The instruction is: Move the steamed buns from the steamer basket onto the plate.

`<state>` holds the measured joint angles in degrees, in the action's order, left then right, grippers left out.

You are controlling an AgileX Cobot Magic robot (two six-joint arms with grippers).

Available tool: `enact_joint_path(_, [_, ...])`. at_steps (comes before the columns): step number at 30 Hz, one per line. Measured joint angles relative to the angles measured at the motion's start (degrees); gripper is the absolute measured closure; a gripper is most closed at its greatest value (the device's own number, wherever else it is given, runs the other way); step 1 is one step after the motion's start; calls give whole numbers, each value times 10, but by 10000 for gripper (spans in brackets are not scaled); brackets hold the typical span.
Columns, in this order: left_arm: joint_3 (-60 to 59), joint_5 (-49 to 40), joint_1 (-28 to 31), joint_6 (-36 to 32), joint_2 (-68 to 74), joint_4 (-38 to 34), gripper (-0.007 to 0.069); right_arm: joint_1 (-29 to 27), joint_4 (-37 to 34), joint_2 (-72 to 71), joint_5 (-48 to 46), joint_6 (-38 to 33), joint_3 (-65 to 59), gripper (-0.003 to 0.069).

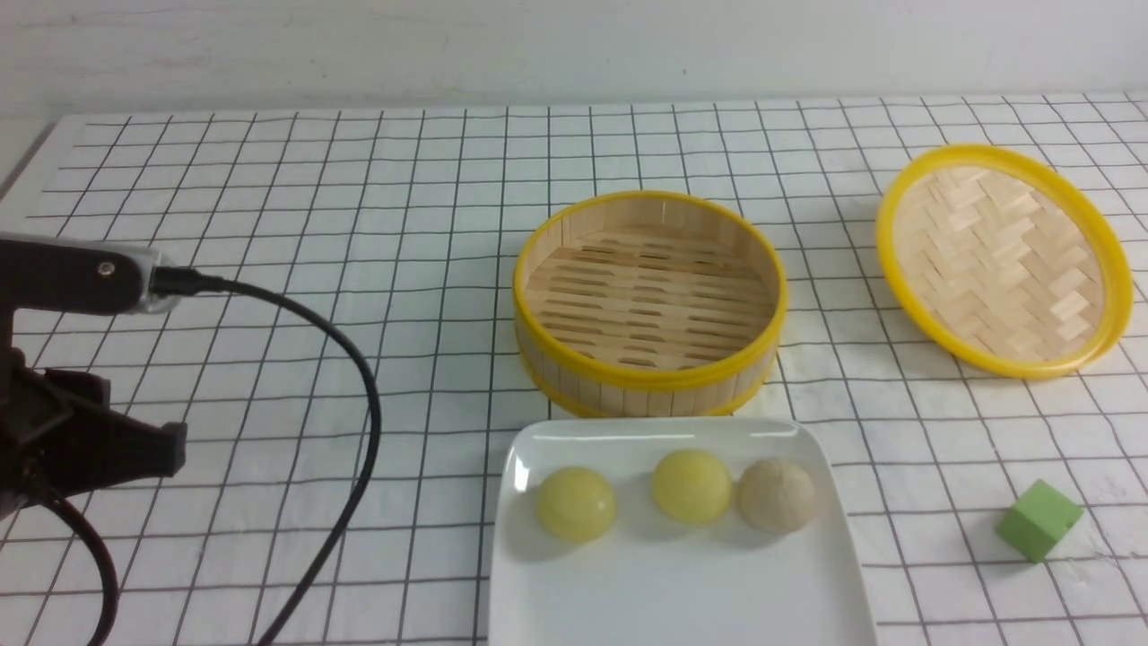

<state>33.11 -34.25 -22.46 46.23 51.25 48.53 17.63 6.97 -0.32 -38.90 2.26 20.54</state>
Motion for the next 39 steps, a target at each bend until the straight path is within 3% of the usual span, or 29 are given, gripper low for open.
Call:
enact_joint_path(10, [0, -73, 0, 2, 0, 0, 395, 0, -16, 0, 115, 0, 0, 290])
enact_joint_path(30, [0, -166, 0, 2, 0, -2, 392, 0, -17, 0, 128, 15, -11, 442])
enact_joint_path(39, [0, -177, 0, 2, 0, -2, 392, 0, -20, 0, 227, 46, -148, 442])
